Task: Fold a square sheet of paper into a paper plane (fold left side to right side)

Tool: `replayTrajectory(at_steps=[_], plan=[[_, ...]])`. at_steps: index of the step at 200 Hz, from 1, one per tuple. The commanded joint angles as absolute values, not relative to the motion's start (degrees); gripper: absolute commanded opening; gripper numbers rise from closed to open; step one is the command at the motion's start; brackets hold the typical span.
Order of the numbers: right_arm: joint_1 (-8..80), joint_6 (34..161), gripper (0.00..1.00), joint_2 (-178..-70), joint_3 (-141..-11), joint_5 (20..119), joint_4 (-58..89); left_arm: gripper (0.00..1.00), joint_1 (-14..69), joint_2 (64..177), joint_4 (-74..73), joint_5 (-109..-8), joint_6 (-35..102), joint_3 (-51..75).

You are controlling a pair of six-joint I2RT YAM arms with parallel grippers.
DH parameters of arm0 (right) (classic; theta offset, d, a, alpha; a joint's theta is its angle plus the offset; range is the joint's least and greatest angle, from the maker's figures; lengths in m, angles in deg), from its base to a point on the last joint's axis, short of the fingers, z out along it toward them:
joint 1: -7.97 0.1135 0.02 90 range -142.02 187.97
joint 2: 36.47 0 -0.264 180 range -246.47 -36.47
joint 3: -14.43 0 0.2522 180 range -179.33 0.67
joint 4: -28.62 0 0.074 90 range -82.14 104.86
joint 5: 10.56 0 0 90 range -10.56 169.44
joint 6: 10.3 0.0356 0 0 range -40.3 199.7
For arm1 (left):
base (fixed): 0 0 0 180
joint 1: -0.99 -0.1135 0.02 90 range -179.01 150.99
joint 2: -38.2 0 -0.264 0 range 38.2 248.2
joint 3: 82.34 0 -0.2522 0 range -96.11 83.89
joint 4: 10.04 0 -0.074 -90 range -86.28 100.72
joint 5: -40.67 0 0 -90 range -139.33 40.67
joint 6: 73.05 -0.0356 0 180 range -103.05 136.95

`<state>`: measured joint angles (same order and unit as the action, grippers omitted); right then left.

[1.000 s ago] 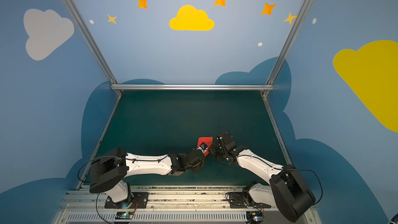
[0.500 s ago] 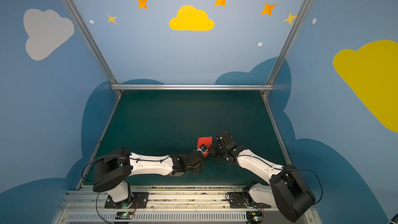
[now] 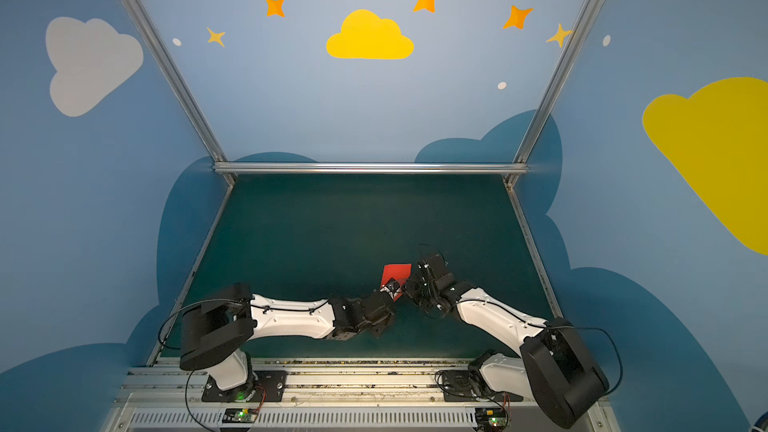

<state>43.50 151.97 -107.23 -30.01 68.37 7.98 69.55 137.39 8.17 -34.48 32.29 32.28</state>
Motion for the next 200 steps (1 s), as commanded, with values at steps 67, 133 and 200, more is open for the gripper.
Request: replayTrajectory(at_steps=[67,133,200], plan=[[42.72,151.93,0.25,-106.65,-31.27,67.84,7.3,0.03,66.81,136.61,6.29,-39.38,34.2,34.7],[34.7,146.02,0.35,-98.16,-27.81,66.21,1.33,0.03,62.86,131.91,3.07,-46.68,38.48,38.59],[32.67,136.26,0.34,-99.14,-27.45,62.16,-0.25,0.03,58.7,127.07,-2.84,-54.08,44.61,44.31]])
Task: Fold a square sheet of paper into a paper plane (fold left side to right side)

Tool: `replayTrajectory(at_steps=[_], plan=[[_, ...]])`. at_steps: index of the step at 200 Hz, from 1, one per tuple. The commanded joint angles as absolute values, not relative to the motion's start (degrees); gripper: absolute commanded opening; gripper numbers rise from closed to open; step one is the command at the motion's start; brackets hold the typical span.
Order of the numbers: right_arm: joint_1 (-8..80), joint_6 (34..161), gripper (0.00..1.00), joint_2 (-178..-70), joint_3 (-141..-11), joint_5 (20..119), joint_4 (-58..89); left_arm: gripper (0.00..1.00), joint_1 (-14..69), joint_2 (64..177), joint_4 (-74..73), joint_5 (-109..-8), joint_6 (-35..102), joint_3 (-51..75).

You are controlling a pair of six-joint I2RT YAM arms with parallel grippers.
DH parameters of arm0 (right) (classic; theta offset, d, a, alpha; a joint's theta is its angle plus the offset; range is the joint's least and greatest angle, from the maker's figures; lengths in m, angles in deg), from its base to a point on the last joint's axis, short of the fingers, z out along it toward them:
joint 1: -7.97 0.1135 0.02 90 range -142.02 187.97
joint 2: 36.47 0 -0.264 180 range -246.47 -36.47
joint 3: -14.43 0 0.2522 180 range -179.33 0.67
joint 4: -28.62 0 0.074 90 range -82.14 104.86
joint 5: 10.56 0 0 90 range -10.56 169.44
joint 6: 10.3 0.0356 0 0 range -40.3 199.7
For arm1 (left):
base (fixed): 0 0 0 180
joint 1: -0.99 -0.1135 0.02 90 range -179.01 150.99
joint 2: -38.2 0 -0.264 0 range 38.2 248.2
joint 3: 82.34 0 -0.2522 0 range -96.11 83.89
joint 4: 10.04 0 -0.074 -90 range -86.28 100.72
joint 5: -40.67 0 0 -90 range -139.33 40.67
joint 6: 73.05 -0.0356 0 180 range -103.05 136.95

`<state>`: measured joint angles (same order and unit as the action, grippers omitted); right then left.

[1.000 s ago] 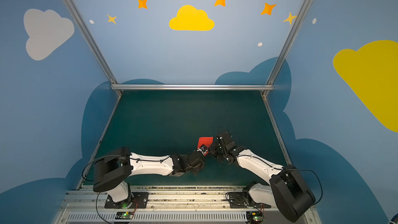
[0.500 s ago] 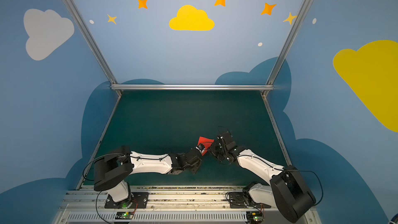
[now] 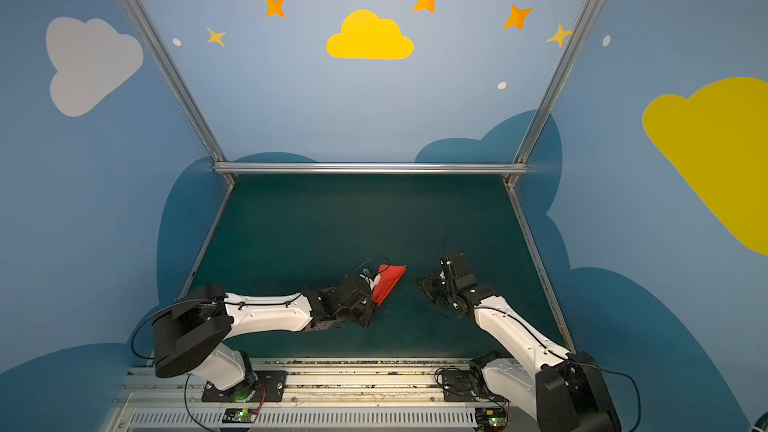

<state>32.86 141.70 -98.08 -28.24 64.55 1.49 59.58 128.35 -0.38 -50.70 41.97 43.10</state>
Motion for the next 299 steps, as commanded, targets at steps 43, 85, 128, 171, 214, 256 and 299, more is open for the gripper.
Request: replayTrajectory(at_steps=[43,85,128,171,214,256,299], plan=[[33.14,130.64,0.33,-103.02,-27.35,58.38,2.26,0.03,57.04,126.63,-6.02,-57.16,46.69,47.14],[35.11,125.63,0.33,-106.59,-28.7,57.24,4.56,0.03,55.41,126.89,-9.45,-59.84,49.18,49.45],[38.14,121.61,0.31,-110.86,-31.47,56.56,6.3,0.03,53.6,127.44,-12.53,-63.53,51.17,51.14],[40.9,119.36,0.24,-116.12,-35.06,55.03,8.17,0.03,51.74,127.62,-15.87,-65.84,53.14,53.11],[43.92,117.66,0.13,-120.33,-39.16,54.06,9.32,0.03,50.62,128.37,-17.65,-67.63,54.02,53.92],[46.66,117.16,0.05,-123.62,-42.06,54.02,10.2,0.03,49.72,127.98,-17.98,-68.45,54.21,54.68],[47.87,117.49,0.03,-126.92,-44.06,54.56,11.08,0.03,49.33,127.69,-17.86,-68.75,54.17,55.05]])
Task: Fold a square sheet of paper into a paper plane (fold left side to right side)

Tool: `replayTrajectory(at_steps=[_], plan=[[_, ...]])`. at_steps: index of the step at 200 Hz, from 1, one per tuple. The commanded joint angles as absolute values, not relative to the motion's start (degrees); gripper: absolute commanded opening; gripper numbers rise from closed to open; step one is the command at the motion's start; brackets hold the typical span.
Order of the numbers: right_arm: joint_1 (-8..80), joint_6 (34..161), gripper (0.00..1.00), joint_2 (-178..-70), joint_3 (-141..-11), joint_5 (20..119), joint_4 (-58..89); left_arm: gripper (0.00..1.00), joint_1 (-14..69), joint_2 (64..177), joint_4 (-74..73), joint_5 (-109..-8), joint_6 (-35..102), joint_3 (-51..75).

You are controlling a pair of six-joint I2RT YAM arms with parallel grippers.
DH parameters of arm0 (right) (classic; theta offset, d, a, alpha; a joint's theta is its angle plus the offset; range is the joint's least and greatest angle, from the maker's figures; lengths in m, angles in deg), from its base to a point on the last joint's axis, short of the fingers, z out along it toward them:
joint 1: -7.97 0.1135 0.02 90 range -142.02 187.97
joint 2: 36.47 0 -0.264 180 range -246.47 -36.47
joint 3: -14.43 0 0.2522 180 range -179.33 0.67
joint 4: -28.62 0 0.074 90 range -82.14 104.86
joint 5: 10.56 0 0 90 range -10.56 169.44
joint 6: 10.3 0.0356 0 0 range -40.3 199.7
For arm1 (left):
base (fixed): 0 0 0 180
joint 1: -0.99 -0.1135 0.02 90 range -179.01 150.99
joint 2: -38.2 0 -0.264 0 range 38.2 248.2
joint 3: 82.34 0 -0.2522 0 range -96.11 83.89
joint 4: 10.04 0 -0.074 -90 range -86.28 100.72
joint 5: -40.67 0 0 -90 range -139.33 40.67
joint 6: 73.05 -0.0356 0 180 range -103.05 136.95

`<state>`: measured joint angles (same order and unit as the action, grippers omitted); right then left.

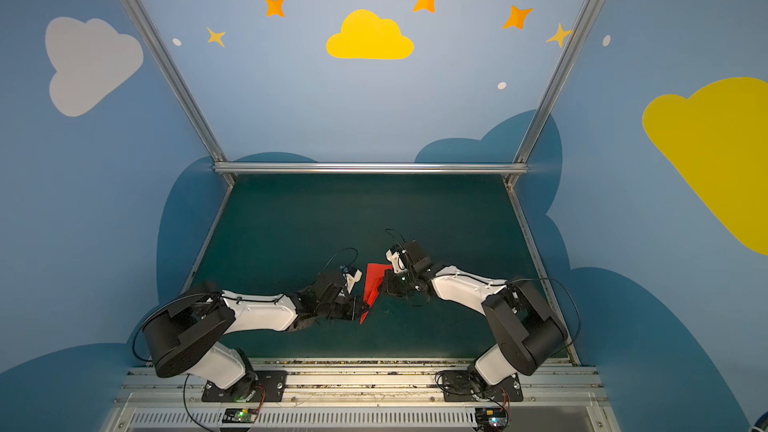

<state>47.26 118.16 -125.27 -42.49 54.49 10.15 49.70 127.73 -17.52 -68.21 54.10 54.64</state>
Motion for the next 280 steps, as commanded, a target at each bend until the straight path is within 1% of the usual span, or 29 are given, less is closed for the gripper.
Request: replayTrajectory(at_steps=[1,116,280], plan=[[47.92,117.49,0.03,-126.96,-44.11,54.56,11.08,0.03,49.29,127.72,-17.88,-68.75,54.15,55.06],[49.28,118.37,0.02,-133.75,-47.76,55.21,12.55,0.03,48.87,127.47,-16.71,-69.43,53.36,54.98],[49.35,118.11,0.01,-136.22,-47.32,55.19,13.36,0.03,48.67,128.75,-14.65,-69.66,52.54,53.31]])
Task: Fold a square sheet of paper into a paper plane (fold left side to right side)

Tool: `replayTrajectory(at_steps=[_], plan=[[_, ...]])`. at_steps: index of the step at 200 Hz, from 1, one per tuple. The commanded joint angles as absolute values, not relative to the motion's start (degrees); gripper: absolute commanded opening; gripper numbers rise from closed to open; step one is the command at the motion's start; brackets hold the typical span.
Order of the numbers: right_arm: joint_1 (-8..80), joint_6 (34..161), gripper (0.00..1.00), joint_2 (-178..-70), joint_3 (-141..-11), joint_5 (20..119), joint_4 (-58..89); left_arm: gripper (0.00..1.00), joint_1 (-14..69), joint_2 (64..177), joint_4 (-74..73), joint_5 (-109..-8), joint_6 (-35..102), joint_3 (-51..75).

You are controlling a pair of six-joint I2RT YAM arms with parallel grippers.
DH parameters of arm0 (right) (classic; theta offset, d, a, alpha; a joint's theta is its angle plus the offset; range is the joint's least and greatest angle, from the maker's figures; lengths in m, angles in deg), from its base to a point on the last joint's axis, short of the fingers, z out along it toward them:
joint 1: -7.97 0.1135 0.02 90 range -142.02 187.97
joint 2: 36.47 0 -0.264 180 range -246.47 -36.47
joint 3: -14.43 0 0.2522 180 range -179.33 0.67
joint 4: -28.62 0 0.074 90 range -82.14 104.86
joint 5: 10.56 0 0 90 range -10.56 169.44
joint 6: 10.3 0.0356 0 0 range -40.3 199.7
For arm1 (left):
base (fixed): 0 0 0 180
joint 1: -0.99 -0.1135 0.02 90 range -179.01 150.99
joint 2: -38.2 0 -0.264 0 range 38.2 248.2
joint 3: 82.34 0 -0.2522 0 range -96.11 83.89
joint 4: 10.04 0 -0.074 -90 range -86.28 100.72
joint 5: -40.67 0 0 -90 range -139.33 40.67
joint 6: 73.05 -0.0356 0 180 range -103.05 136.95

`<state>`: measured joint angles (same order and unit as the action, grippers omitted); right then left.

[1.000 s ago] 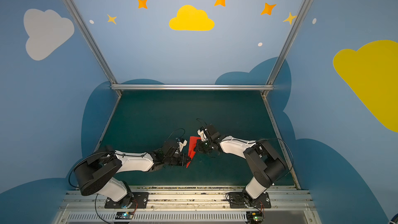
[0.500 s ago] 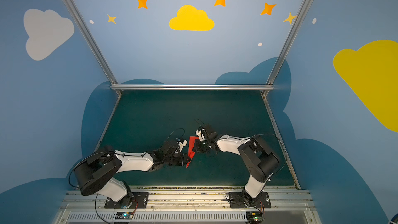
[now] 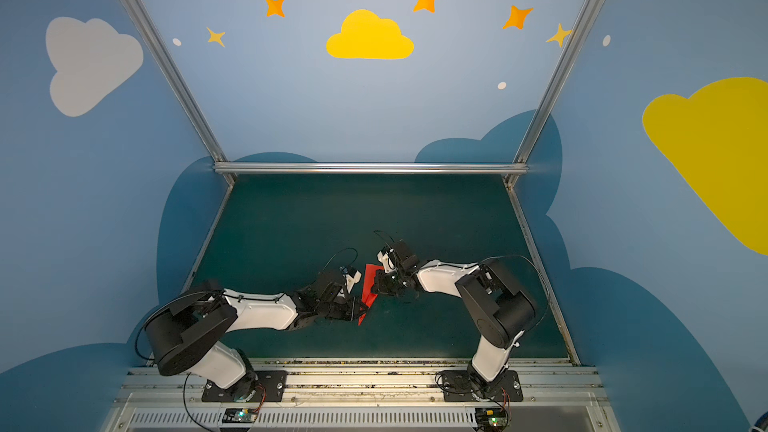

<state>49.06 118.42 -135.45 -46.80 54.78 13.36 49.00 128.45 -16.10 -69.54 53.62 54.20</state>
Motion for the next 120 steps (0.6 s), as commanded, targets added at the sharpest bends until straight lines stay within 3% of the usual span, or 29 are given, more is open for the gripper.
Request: replayTrajectory(at_steps=[1,120], plan=[[49.36,118.11,0.01,-136.27,-47.28,55.14,13.32,0.03,48.65,128.74,-14.7,-69.65,52.55,53.26],[49.37,118.28,0.0,-137.81,-47.35,55.22,13.96,0.07,47.23,122.55,-10.78,-68.1,50.96,54.89]])
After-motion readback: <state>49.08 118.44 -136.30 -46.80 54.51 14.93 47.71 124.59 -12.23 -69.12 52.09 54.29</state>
